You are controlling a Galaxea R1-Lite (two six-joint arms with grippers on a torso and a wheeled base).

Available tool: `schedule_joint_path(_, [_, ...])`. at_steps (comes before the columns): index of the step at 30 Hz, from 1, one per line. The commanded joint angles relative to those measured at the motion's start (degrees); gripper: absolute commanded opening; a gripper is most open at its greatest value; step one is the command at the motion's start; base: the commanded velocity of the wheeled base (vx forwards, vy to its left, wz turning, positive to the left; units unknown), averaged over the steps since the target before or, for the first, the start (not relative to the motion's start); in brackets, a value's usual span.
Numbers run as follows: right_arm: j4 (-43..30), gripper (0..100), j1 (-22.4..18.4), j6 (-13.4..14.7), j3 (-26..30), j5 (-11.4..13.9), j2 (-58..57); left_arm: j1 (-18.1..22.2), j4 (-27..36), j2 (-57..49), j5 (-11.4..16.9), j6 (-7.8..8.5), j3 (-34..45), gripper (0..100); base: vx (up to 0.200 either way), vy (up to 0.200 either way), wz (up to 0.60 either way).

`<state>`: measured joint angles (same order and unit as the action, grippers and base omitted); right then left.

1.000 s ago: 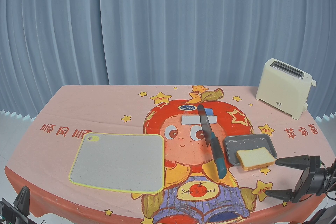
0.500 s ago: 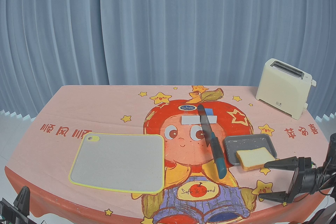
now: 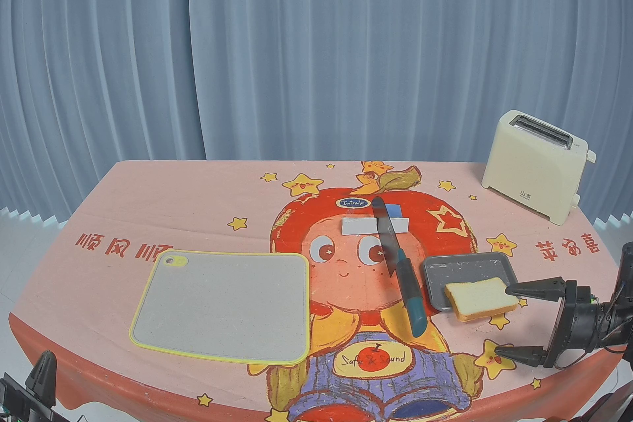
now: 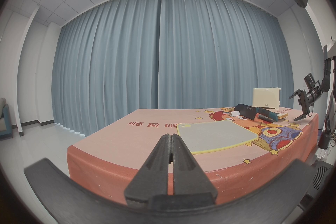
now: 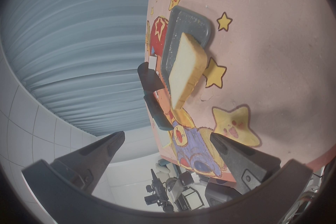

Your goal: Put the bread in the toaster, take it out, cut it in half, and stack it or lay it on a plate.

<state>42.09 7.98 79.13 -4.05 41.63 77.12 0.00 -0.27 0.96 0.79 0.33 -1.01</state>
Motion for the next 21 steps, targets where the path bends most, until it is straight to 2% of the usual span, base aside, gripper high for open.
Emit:
schedule_joint_path(1, [1.5,100,-1.3,0.0,-0.1,0.0,1.6,0.0,0.0,-0.4,0.0,0.02,1.0,0,0.000,0.000,0.00])
schedule_joint_path(21, [4.3,100,-4.2,-0.2,0.0,-0.1,5.2,0.0,0.0,-0.4,0.0,0.02,1.0,0,0.000,0.000,0.00])
